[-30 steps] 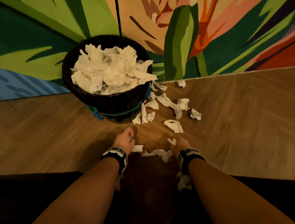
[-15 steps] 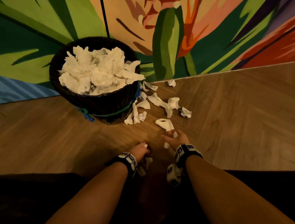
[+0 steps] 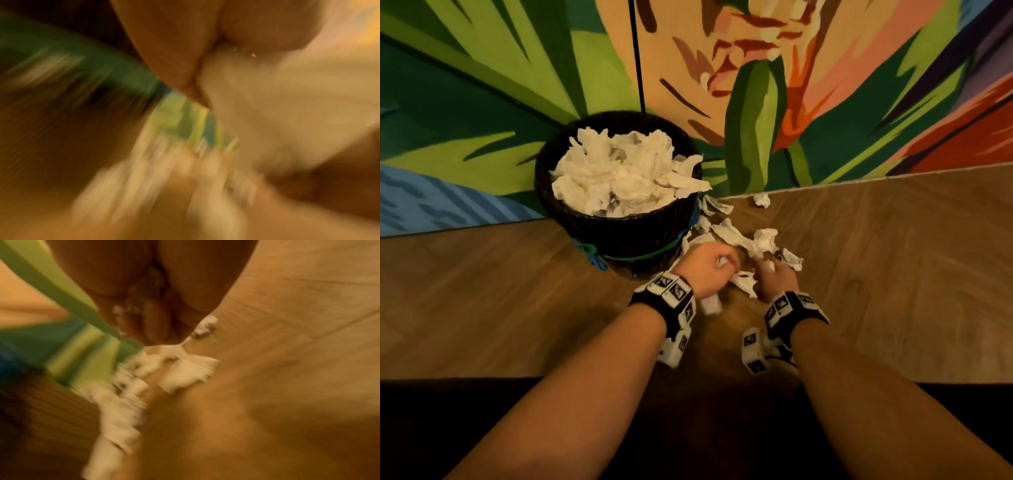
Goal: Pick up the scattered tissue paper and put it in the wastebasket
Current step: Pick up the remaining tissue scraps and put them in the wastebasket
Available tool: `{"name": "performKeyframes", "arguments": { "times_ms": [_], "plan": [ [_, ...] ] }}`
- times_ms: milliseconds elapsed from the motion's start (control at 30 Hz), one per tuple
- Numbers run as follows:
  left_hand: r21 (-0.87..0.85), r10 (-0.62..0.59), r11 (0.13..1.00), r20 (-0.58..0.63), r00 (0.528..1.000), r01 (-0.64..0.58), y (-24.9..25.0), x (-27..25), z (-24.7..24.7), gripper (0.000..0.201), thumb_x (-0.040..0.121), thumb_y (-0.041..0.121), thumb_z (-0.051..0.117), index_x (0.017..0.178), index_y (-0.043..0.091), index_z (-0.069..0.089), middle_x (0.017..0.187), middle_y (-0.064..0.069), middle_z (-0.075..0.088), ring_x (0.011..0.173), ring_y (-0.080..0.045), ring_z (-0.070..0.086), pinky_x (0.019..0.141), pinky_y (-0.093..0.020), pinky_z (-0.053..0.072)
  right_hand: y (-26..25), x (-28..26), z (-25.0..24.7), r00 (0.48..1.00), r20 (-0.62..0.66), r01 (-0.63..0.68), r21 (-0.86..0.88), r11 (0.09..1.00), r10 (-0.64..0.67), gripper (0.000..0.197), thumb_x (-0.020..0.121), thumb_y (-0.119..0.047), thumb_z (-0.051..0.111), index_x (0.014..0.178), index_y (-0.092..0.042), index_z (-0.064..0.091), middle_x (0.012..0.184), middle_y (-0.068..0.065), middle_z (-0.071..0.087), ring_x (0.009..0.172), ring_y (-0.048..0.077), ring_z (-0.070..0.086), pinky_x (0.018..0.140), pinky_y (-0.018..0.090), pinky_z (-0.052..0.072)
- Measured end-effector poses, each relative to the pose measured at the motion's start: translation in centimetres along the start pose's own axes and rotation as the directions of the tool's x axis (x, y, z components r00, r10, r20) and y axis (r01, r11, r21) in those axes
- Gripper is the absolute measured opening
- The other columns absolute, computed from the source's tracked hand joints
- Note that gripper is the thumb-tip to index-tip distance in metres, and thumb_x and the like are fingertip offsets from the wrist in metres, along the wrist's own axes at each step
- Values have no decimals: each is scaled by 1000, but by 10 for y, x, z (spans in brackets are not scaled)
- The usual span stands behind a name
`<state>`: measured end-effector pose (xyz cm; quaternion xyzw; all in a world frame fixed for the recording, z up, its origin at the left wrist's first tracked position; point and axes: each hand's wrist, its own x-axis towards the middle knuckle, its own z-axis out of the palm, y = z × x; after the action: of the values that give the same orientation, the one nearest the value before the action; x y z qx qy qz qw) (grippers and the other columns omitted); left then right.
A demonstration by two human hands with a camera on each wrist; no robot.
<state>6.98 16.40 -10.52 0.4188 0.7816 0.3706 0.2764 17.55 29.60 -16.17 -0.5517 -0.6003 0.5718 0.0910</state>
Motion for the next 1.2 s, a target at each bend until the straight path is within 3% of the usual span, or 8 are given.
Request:
{"name": "performKeyframes", "arguments": {
  "times_ms": [133, 267, 333, 467, 767, 933, 1067, 1200],
  "plan": [
    [-106, 260, 956, -126, 957, -274, 73, 5, -51, 22, 89, 5, 53, 101, 23, 58, 111, 2, 45, 85, 4, 51, 70, -8, 44, -52, -13, -2, 999, 0, 52, 265, 963, -54, 28, 94, -21, 47, 71, -20, 63, 62, 4, 59, 51, 16, 52, 49, 22, 38],
    [13, 331, 938, -322, 887, -345, 98, -11, -129, 36, 95, 1, 38, 124, 22, 43, 131, -2, 39, 101, 0, 47, 86, -8, 41, -99, -30, 15, 969, 27, 227, 306, 925, -247, 24, 97, -15, 55, 120, -19, 58, 111, 7, 55, 93, 19, 52, 86, 32, 49],
    [87, 293, 956, -377, 879, -281, 88, -23, -167, 37, 99, 8, 41, 130, 26, 33, 125, 5, 42, 86, 5, 51, 75, -7, 43, -121, -44, 30, 935, 38, 314, 373, 873, -353, 28, 100, -12, 46, 125, -23, 48, 116, 11, 53, 91, 24, 56, 90, 39, 52],
    [258, 159, 965, -464, 871, -38, 50, -38, -212, 26, 95, 26, 60, 113, 24, 42, 86, 12, 52, 67, 2, 54, 59, -16, 39, -146, -57, 56, 853, -147, 521, 278, 807, -500, 26, 99, -15, 54, 121, -17, 42, 95, -2, 58, 67, 2, 56, 54, 6, 44],
    [324, -166, 890, -422, 891, 320, -6, -37, -191, 30, 74, 44, 82, 63, 27, 60, 77, 5, 65, 72, -13, 58, 66, -26, 42, -142, -79, 91, 571, 87, 812, -211, 545, -817, 18, 86, -26, 69, 101, -14, 71, 109, -3, 49, 96, 8, 48, 90, 19, 37],
    [375, -291, 834, -326, 900, 405, 6, -25, -186, 57, 90, 60, 48, 55, 15, 52, 59, -5, 54, 62, -22, 55, 57, -28, 34, -143, -81, 90, 535, 337, 816, -444, 370, -775, 38, 95, -30, 44, 122, -17, 67, 109, -2, 44, 107, 15, 44, 112, 44, 29],
    [383, -358, 807, -285, 889, 449, 10, -15, -175, 48, 98, 46, 36, 82, 8, 59, 98, -16, 61, 88, -29, 54, 74, -32, 38, -158, -83, 91, 520, 452, 749, -650, 132, -725, 33, 95, -27, 46, 119, -35, 68, 117, -6, 56, 114, 23, 40, 102, 42, 26],
    [396, -320, 807, -330, 888, 438, 1, -9, -166, 30, 88, 47, 66, 97, 21, 77, 102, -2, 70, 100, -23, 63, 83, -34, 52, -179, -81, 91, 630, 419, 707, -658, 260, -654, 33, 88, -15, 60, 105, -40, 73, 109, 0, 65, 111, 27, 47, 95, 38, 40]
  ]
}}
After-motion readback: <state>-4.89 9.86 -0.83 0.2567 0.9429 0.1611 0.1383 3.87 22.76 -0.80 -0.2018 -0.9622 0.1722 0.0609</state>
